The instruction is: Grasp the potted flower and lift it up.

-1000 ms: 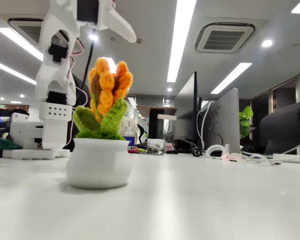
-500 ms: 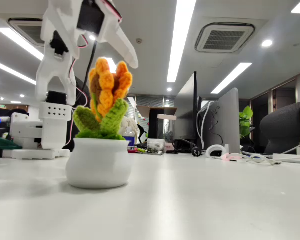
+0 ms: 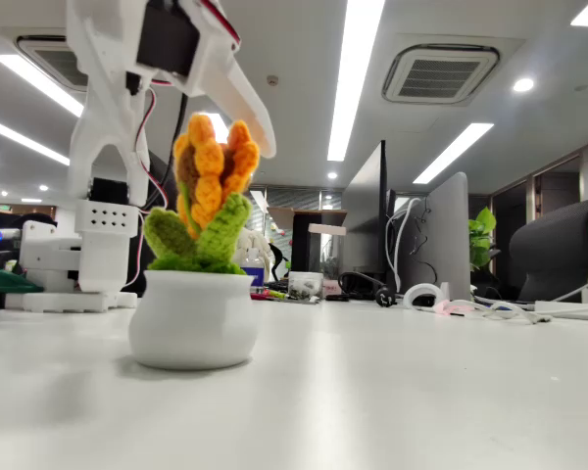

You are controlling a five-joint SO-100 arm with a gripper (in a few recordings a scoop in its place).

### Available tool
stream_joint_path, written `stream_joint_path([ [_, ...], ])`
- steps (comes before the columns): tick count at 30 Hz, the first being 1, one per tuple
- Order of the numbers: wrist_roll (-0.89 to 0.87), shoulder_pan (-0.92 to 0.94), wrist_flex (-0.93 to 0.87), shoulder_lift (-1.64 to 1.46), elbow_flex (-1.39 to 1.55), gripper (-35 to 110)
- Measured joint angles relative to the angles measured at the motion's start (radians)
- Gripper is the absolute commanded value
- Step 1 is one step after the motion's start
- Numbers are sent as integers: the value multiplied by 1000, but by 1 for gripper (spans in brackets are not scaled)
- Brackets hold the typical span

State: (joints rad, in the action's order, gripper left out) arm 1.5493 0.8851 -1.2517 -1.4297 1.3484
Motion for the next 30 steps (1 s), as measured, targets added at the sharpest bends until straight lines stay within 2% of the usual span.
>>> stream_joint_path([
  [15, -43, -67, 34, 63, 0, 36],
  [30, -43, -58, 34, 63, 0, 36],
])
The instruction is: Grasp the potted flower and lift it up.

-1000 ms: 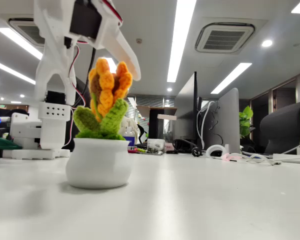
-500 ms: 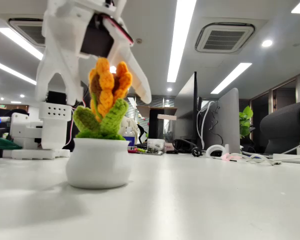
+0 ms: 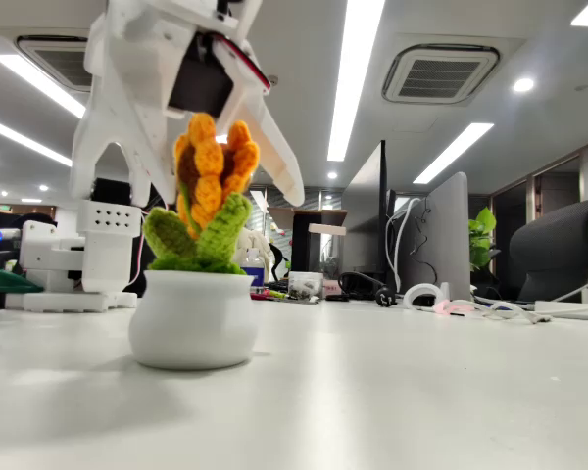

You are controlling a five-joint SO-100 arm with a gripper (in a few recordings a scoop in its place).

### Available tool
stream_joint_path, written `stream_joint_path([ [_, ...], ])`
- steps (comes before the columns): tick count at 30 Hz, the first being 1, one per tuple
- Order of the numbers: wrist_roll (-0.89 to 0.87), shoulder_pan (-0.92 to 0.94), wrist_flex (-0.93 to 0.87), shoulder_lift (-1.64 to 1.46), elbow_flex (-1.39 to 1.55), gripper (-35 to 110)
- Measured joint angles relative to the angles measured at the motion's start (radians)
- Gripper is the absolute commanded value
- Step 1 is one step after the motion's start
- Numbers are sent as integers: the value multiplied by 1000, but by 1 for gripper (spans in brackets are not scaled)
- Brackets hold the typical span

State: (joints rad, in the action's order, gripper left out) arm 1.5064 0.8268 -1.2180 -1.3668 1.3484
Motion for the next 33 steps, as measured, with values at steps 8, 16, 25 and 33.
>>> stream_joint_path([
  [8, 0, 0, 0, 0, 0, 36],
  [16, 0, 0, 0, 0, 0, 36],
  [25, 0, -17, 0, 0, 0, 36],
  [33, 0, -15, -15, 0, 0, 21],
])
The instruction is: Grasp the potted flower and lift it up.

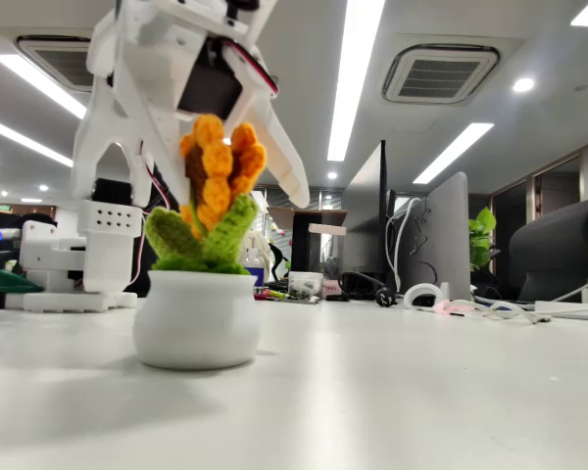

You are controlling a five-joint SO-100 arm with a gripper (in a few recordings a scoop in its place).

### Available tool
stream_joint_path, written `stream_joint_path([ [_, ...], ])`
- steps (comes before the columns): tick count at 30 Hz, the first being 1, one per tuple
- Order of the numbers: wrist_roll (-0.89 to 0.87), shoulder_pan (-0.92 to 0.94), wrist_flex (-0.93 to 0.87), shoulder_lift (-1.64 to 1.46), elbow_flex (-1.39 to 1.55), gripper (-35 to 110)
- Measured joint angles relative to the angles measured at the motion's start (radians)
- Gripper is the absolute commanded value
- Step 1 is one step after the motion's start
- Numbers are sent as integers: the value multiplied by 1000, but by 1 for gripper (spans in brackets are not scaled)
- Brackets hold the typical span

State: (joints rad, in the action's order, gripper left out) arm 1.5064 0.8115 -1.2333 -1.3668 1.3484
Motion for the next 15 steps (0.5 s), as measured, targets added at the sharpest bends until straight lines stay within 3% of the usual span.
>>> stream_joint_path([
  [2, 0, 0, 0, 0, 0, 2],
  [3, 0, -2, 0, 0, 0, 0],
  [15, 0, -23, -17, 0, 0, 0],
])
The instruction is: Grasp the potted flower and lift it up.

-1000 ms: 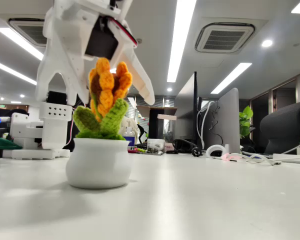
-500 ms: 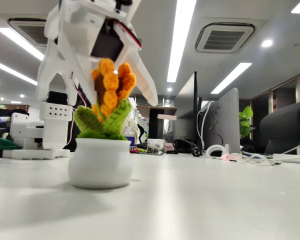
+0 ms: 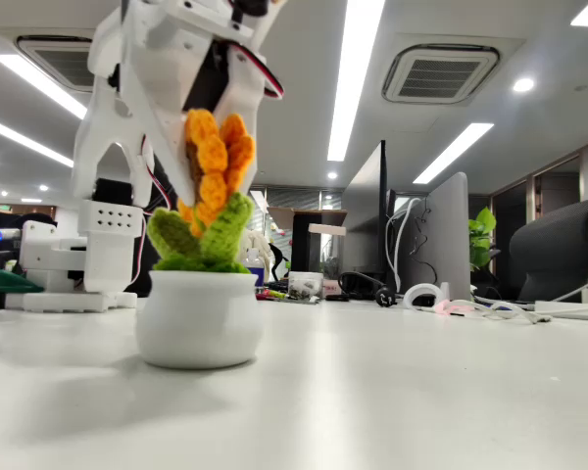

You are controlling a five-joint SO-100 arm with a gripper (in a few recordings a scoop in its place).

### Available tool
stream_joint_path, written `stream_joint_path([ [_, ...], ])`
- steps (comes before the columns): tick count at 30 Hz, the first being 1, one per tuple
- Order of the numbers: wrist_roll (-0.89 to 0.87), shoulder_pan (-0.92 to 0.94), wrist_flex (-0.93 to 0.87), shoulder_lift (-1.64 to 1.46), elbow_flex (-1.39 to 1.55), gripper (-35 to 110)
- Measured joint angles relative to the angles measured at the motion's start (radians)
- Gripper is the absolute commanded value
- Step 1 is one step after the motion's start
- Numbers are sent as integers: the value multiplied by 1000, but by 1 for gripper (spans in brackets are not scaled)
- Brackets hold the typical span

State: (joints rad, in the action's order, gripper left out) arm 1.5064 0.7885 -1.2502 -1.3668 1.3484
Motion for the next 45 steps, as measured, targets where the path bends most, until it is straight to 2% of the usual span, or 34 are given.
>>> stream_joint_path([
  [11, 14, 0, -15, -2, 0, 0],
  [26, 60, -74, -216, -230, 0, 0],
  [34, 60, -198, -337, -457, 0, 0],
  [45, 52, -460, -528, -793, 0, 0],
])
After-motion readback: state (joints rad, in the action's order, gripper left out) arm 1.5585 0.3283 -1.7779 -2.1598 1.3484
